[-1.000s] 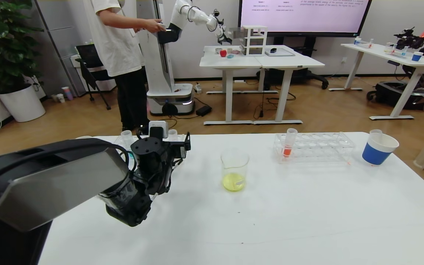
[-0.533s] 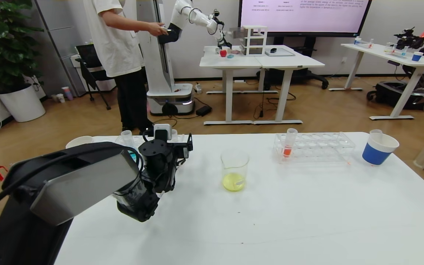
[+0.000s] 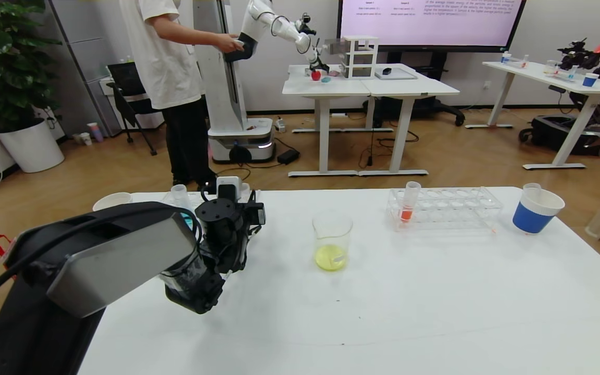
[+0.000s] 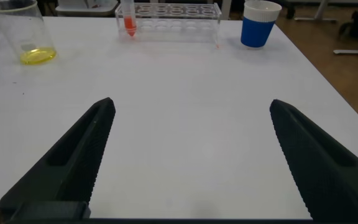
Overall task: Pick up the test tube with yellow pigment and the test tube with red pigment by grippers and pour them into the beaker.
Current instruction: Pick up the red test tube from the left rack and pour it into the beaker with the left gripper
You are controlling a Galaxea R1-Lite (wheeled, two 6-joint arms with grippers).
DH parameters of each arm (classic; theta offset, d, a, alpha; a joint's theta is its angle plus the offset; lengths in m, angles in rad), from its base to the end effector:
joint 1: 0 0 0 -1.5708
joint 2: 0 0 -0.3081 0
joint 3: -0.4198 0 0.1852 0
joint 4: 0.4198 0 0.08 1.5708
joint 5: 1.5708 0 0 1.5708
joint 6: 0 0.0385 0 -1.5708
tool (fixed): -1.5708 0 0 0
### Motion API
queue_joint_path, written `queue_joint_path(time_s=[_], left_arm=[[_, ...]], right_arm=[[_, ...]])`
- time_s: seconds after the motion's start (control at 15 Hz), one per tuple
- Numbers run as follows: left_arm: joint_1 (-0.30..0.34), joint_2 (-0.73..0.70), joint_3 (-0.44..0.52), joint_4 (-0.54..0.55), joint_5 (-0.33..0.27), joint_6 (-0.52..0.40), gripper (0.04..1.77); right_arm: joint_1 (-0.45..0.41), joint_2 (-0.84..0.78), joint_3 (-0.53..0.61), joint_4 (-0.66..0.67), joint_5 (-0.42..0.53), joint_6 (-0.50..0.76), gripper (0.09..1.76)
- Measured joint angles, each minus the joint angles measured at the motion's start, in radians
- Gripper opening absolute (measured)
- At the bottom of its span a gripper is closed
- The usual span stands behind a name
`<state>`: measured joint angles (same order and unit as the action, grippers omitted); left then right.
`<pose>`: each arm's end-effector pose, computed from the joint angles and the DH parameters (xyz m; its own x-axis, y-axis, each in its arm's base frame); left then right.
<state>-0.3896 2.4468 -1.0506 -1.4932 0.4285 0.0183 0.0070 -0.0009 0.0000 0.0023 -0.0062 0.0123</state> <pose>0.4269 -0.1580 0.0550 0.9953 0.0405 0.0881 -0.0387 0.9990 -0.0220 -0.0205 -0.0004 0.0752 1.0000 0.0008 -0.0014 -0.0008 0.9999 0.0123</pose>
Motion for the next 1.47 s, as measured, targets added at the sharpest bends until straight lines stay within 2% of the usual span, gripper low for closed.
queue_joint_path(time_s=[0.07,0.8,1.07,1.27,1.47], left_arm=[[0.0,-0.004,0.0,0.0,0.0,0.0,0.5],[0.006,-0.126,0.015,0.01,-0.005,0.011,0.5],[0.005,-0.173,0.015,0.049,-0.017,0.016,0.5],[0.004,-0.194,0.014,0.054,-0.081,0.023,0.5],[-0.003,-0.206,0.009,0.065,-0.241,0.082,0.5]], right_arm=[[0.0,0.0,0.0,0.0,0.0,0.0,1.74],[0.0,0.0,0.0,0.0,0.0,0.0,1.74],[0.0,0.0,0.0,0.0,0.0,0.0,1.74],[0.0,0.0,0.0,0.0,0.0,0.0,1.74],[0.0,0.0,0.0,0.0,0.0,0.0,1.74]])
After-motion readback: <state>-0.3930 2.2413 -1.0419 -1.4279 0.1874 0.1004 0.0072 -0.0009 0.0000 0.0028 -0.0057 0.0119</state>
